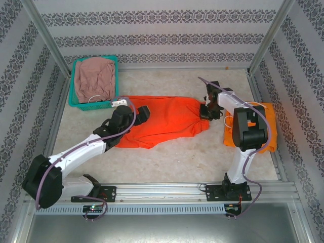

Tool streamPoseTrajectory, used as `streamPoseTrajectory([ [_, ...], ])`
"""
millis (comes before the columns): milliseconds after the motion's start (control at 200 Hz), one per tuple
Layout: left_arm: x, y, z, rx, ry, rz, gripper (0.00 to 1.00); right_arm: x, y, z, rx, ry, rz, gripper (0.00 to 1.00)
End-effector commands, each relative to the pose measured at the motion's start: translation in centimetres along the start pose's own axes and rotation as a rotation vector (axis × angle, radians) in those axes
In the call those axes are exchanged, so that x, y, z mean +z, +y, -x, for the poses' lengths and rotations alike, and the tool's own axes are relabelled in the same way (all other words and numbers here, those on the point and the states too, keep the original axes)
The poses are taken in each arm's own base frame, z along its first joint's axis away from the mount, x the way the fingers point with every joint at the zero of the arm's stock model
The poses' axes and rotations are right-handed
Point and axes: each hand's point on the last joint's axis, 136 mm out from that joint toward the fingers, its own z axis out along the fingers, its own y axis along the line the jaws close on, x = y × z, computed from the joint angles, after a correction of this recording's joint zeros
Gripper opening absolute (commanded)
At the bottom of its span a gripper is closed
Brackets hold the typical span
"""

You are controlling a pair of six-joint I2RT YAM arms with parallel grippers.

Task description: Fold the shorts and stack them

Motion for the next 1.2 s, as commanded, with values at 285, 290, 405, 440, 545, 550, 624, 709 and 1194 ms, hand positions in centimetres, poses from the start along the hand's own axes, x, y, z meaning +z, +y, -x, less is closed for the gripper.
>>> streamPoseTrajectory([
  [285,-1.3,3.4,-0.6,0.019,0.003,0.078,1.0,-14.2,-4.8,3.8,-0.131,-0.157,-0.38,0.0],
  [290,-1.3,3.4,-0.6,0.019,0.003,0.078,1.0,-14.4,-4.9,3.8,-0.132,-0.161,-0.384,0.0],
  [405,-1.5,3.8,-0.8,0.019,0.003,0.083,1.0,-18.4,-5.3,4.7,-0.163,-0.215,-0.495,0.0],
  [440,-1.5,3.8,-0.9,0.017,0.003,0.082,1.0,-19.4,-5.1,5.0,-0.18,-0.229,-0.527,0.0],
  [545,-1.5,4.2,-1.2,0.012,0.01,0.087,1.0,-21.1,-3.8,5.5,-0.245,-0.244,-0.624,0.0],
  [550,-1.5,4.2,-1.2,0.011,0.009,0.087,1.0,-21.2,-3.7,5.5,-0.248,-0.245,-0.628,0.0],
  [624,-1.5,4.5,-1.3,0.005,0.008,0.09,1.0,-21.6,-2.5,5.9,-0.29,-0.236,-0.69,0.0],
  [709,-1.5,4.7,-1.4,0.003,0.01,0.092,1.0,-21.6,-0.7,6.3,-0.335,-0.232,-0.754,0.0],
  [1194,-1.4,5.6,-1.8,-0.014,0.021,0.102,1.0,-9.6,16.7,2.8,-0.496,-0.155,-0.516,0.3],
])
